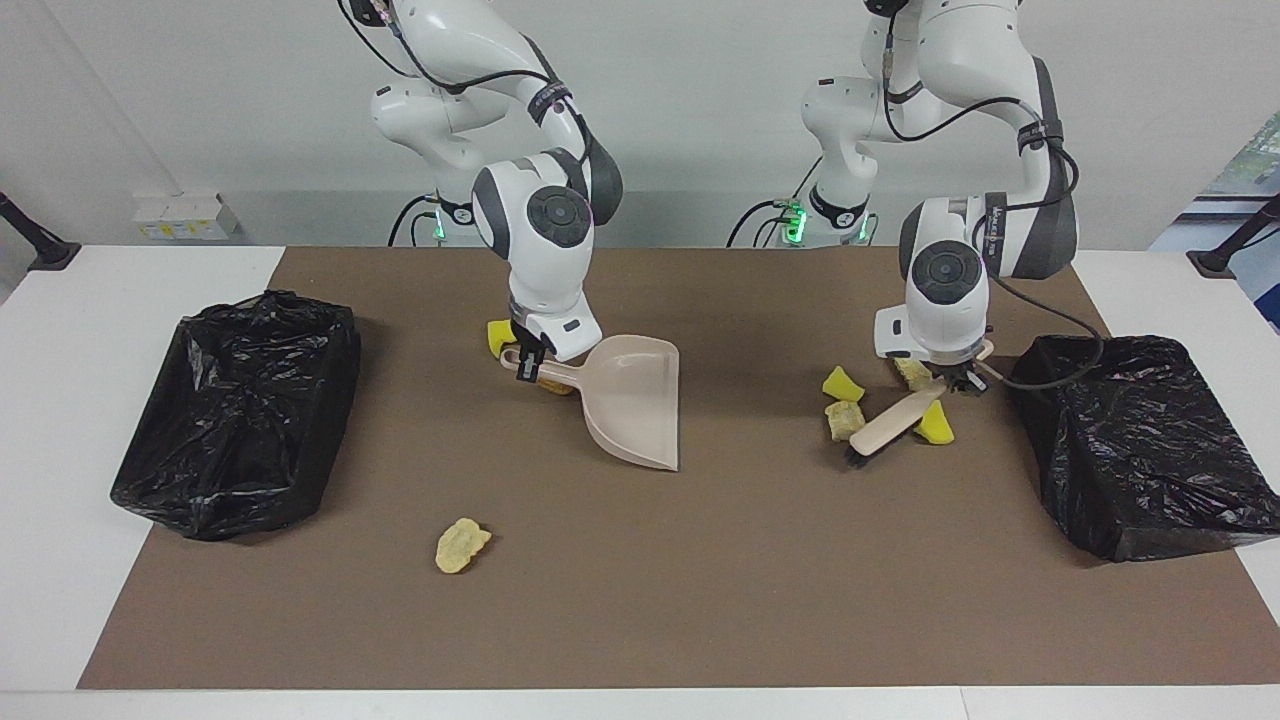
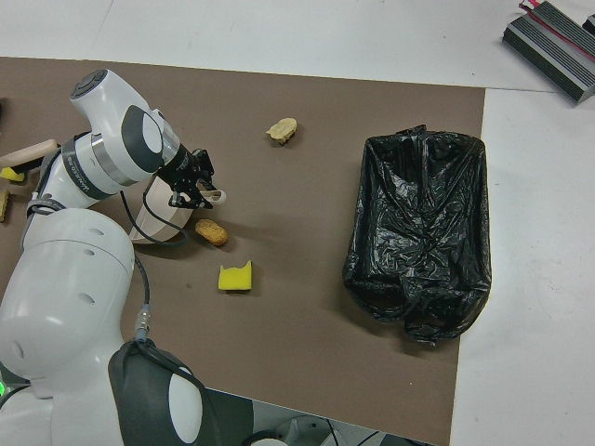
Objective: Sweep and dump trash in bin
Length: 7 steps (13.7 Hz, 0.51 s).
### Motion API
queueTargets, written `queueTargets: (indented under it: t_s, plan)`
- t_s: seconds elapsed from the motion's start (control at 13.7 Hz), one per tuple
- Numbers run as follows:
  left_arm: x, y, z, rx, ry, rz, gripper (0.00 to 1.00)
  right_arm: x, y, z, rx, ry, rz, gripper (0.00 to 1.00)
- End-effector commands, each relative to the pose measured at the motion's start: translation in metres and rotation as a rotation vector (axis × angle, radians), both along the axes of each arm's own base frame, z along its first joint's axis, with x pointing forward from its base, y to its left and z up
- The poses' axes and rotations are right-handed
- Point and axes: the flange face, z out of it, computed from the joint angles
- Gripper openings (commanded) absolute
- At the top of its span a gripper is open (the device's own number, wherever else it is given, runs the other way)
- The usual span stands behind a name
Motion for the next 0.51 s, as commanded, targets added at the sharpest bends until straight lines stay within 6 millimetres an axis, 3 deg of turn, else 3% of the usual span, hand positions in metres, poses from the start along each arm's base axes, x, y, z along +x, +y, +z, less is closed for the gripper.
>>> queueTargets:
  t_s: [0.0,0.15,0.44]
  plan:
    - [-0.028,-0.004,0.033,0.021,-0.001,-0.001,0.0,-0.001,-0.003,0.005,0.017,-0.023,0.12,0.0]
    - [-0.042,0.008,0.043,0.041,0.015,0.061,0.0,-0.002,-0.001,0.006,0.011,-0.016,0.173,0.0]
    - [-0.063,0.054,0.029,0.072,-0.056,0.383,0.0,-0.012,0.019,0.01,-0.029,-0.02,0.256,0.0]
